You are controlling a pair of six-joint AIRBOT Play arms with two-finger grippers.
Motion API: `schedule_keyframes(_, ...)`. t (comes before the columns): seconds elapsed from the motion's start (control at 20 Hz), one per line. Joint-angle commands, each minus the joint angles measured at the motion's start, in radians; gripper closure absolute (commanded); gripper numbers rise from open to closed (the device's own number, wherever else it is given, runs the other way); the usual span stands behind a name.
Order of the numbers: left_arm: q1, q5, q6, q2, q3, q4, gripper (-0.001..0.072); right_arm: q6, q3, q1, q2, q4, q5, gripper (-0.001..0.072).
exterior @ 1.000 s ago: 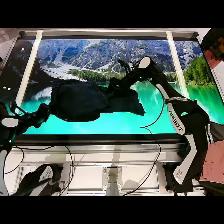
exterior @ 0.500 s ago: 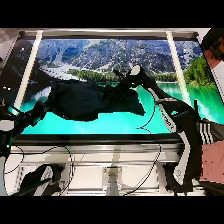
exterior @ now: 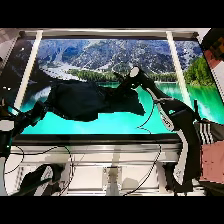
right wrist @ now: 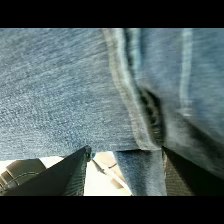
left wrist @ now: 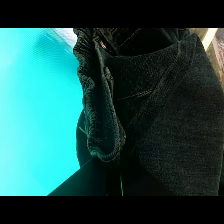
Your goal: Fold the clothes and pants, and hang the long-sleeved shirts on hangers.
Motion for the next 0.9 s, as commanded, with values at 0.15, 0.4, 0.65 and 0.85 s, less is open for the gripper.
schedule_keyframes(0.15, 0.000, 0.000, 0.000, 0.001, 0.001, 0.000, 0.0671, 0.025, 0.090, -0.022, -0.003, -0.021, 0.016, 0.0202)
schedule_keyframes(0.4, -0.001, 0.000, 0.000, 0.001, 0.001, 0.000, 0.0671, 0.029, 0.090, 0.025, -0.034, -0.024, 0.004, 0.0201)
schedule_keyframes(0.65, -0.001, 0.000, 0.000, 0.001, 0.001, -0.001, 0.0671, 0.045, 0.090, 0.061, -0.097, -0.029, 0.020, 0.0280)
schedule_keyframes(0.85, 0.000, 0.003, 0.002, 0.001, 0.007, -0.001, 0.0673, 0.055, 0.095, 0.065, -0.079, -0.019, 0.045, 0.0694)
